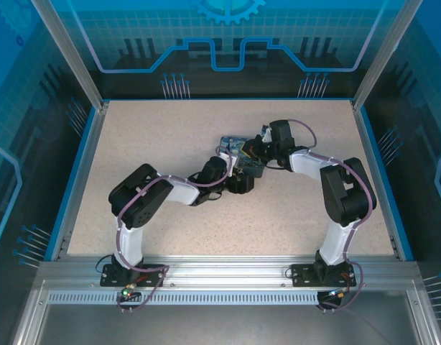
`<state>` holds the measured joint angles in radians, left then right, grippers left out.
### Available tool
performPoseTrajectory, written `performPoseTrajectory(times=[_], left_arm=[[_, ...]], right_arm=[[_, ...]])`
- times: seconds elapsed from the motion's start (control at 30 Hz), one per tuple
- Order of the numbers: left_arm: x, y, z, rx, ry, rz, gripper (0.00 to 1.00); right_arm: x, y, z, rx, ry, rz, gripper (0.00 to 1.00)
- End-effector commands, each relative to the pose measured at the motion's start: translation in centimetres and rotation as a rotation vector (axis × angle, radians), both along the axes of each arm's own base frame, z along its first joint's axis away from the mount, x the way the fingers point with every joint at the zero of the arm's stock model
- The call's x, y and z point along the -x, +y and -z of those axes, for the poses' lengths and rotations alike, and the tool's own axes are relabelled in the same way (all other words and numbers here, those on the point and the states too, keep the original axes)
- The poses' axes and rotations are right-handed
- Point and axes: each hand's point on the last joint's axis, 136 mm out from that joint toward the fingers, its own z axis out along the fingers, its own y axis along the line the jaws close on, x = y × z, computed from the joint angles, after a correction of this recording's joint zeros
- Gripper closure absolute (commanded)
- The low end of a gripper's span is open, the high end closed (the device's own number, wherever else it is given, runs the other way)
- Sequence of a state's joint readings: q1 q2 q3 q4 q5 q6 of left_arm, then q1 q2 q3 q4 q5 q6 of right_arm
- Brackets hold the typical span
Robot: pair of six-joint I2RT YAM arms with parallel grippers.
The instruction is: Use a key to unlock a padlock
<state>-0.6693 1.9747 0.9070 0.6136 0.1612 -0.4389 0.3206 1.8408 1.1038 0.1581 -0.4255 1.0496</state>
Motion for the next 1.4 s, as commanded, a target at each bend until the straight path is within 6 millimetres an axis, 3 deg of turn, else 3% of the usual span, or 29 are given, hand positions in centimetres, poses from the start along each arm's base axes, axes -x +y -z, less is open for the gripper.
performPoseTrajectory(times=[0.0, 0.2, 0.37, 0.53, 1.1, 1.37], left_arm=[[-1.4, 0.1, 0.1, -0.022, -0.023, -0.035, 0.15], [-2.4, 0.4, 0.1, -0.053, -0.062, -0.066, 0.16], [-1.7, -1.9, -2.4, 0.068, -0.066, 0.029, 0.24], [-1.8, -2.6, -4.1, 0.164, -0.053, 0.033, 0.30], [-2.2, -1.2, 0.6, 0.125, 0.043, -0.071, 0.30], [-3.8, -0.1, 1.6, 0.036, 0.050, -0.202, 0.44]], right_arm=[[0.3, 0.2, 0.9, 0.002, 0.015, 0.003, 1.00], [0.4, 0.2, 1.1, -0.001, 0.019, 0.005, 1.00], [0.4, 0.2, 1.4, 0.002, 0.024, 0.005, 1.00], [0.3, 0.2, 1.6, 0.003, 0.026, 0.005, 1.00], [0.2, 0.2, 1.9, 0.003, 0.035, 0.007, 1.00], [0.2, 0.2, 1.9, 0.003, 0.036, 0.011, 1.00]])
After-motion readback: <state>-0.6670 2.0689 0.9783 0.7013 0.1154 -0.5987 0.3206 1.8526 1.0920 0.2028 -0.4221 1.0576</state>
